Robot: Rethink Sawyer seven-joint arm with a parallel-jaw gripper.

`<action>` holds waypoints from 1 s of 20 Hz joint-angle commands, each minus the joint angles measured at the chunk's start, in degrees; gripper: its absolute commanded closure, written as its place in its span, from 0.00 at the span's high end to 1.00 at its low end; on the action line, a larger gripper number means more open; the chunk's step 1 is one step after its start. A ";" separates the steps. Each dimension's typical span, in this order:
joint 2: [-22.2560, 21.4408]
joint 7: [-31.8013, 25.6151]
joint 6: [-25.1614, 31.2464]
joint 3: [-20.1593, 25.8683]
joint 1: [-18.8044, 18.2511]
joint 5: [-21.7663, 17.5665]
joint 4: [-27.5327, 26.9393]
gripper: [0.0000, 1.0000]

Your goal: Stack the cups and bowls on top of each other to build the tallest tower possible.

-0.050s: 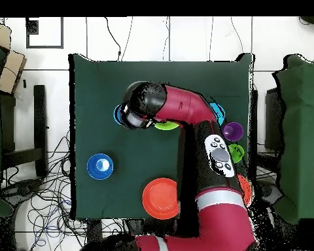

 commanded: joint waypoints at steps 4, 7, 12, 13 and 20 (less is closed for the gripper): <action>-3.28 -14.97 4.76 7.23 -7.32 -3.03 4.33 0.00; -3.71 -15.82 3.75 8.44 -9.57 -3.70 6.19 0.00; -3.97 -16.06 3.56 9.92 -11.83 -5.05 7.24 0.00; -4.01 -16.04 3.16 10.23 -12.20 -5.29 7.74 0.00; -3.39 -14.50 1.00 11.18 -12.19 -6.88 8.48 0.00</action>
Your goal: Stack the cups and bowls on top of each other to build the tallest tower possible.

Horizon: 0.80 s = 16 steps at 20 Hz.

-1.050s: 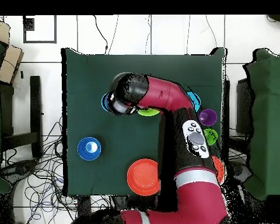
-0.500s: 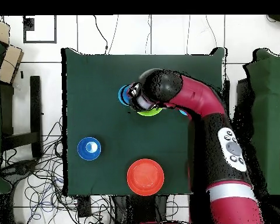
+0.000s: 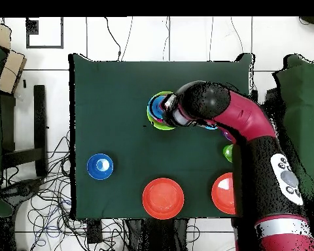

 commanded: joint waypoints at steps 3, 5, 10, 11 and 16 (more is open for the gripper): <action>1.53 -13.36 -0.31 6.12 1.72 -7.65 5.28 0.00; 2.01 -12.86 -1.63 6.34 1.84 -8.42 5.48 0.00; 3.79 -11.89 -3.96 7.16 1.51 -10.82 5.03 0.00; 4.48 -11.75 -4.64 7.25 1.46 -11.45 4.75 0.00; 7.55 -11.29 -9.93 8.05 0.70 -13.97 4.85 0.00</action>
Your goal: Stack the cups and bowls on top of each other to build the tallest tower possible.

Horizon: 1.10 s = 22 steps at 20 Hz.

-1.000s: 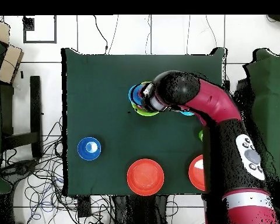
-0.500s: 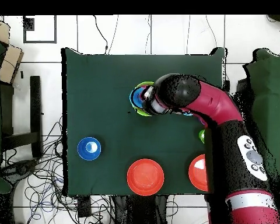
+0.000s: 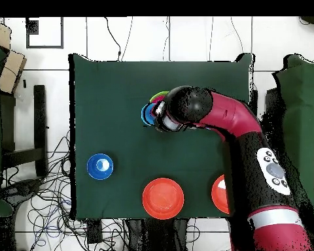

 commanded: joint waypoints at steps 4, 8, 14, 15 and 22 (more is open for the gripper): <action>6.80 -12.25 -8.27 5.80 -0.74 -7.89 3.37 0.00; 7.13 -12.60 -7.14 6.68 -1.84 -8.67 2.87 0.00; 9.28 -11.74 -9.60 7.44 -2.77 -10.93 2.59 0.00; 9.28 -11.72 -9.66 7.70 -2.99 -11.03 2.74 0.00; 9.53 -12.21 -8.15 9.19 -4.63 -11.55 1.94 0.00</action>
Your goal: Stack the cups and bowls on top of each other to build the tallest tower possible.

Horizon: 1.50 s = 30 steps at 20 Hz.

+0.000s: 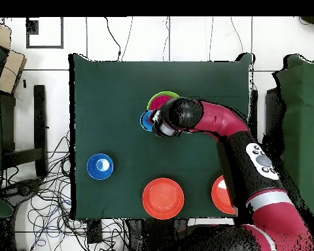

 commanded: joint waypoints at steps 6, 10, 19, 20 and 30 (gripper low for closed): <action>3.37 -13.37 -0.06 4.98 -2.62 -5.09 -1.55 0.00; 3.43 -14.05 0.79 5.45 -3.64 -5.42 -1.88 0.00; 1.89 -14.26 4.23 6.16 -4.70 -5.40 -2.16 0.00; 1.67 -14.25 4.66 6.22 -4.66 -5.42 -2.30 0.00; 2.79 -14.49 4.38 6.27 -4.85 -6.12 -3.44 0.00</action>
